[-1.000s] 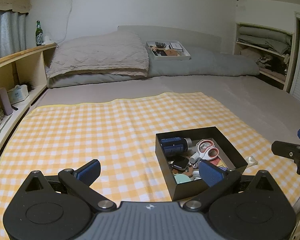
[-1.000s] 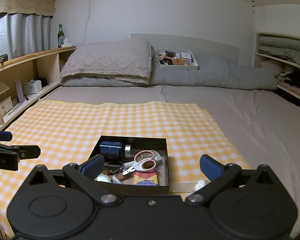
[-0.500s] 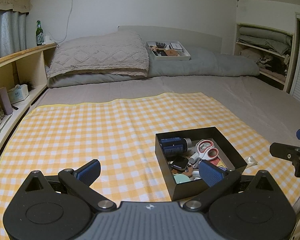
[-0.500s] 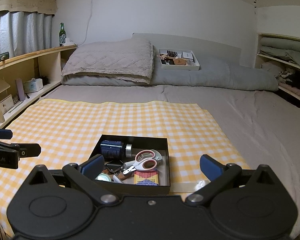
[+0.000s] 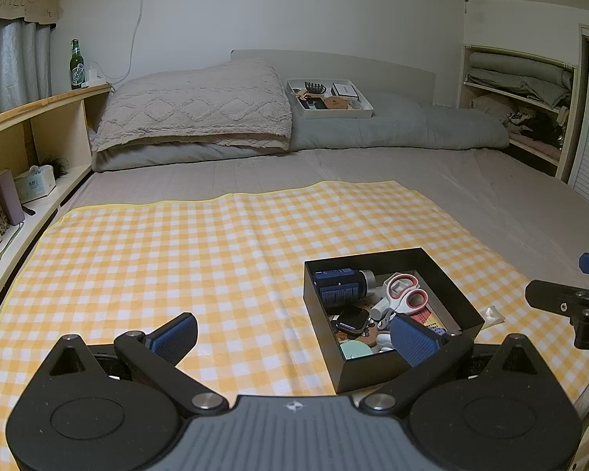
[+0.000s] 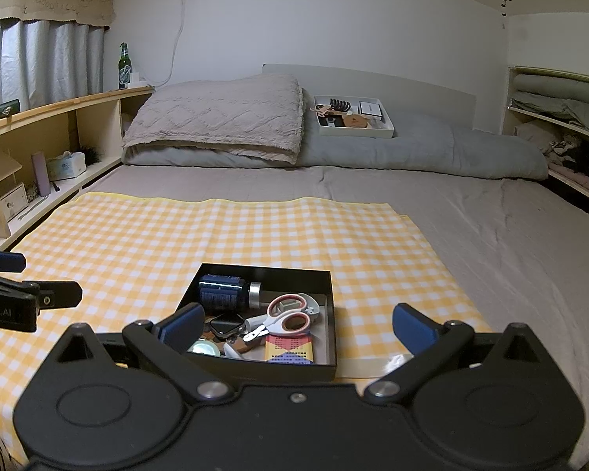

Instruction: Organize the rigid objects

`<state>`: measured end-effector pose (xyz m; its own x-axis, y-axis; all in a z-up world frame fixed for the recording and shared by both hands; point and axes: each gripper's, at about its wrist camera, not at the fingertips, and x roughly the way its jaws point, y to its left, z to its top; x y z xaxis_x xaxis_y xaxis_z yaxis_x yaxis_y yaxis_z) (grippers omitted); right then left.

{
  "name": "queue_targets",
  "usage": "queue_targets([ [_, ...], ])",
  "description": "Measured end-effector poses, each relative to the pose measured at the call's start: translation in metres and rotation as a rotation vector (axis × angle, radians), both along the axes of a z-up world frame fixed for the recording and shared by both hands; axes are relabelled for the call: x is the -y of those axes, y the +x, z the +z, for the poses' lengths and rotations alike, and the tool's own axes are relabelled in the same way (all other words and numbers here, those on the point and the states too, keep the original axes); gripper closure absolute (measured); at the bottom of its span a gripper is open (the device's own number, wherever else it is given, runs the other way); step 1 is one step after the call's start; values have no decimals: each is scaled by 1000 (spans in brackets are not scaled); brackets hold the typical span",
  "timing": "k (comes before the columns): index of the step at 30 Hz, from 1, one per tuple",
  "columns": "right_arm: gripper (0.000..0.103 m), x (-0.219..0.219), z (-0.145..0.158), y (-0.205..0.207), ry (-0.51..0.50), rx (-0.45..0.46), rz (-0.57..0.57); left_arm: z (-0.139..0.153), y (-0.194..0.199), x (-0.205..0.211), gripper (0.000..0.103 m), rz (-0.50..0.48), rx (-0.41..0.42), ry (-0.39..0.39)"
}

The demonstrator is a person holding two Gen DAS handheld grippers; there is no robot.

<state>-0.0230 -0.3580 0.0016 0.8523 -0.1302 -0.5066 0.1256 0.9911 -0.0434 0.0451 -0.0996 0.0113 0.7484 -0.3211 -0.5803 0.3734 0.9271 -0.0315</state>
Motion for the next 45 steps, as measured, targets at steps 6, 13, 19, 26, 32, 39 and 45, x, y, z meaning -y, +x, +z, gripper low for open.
queue_targets([
  [6, 0, 0, 0, 0, 0, 0, 0, 0, 0, 0, 0, 0, 0, 0],
  [13, 0, 0, -1, 1, -2, -2, 0, 0, 0, 0, 0, 0, -1, 0],
  [19, 0, 0, -2, 1, -4, -5, 0, 0, 0, 0, 0, 1, 0, 0],
  [26, 0, 0, -2, 1, -4, -5, 0, 0, -1, 0, 0, 0, 1, 1],
  [32, 0, 1, -2, 1, -5, -6, -1, 0, -1, 1, 0, 3, 1, 1],
  [39, 0, 1, -2, 1, -6, -7, -1, 0, -1, 1, 0, 2, 1, 1],
  [45, 0, 2, -3, 1, -7, -8, -1, 0, -1, 0, 0, 2, 1, 1],
])
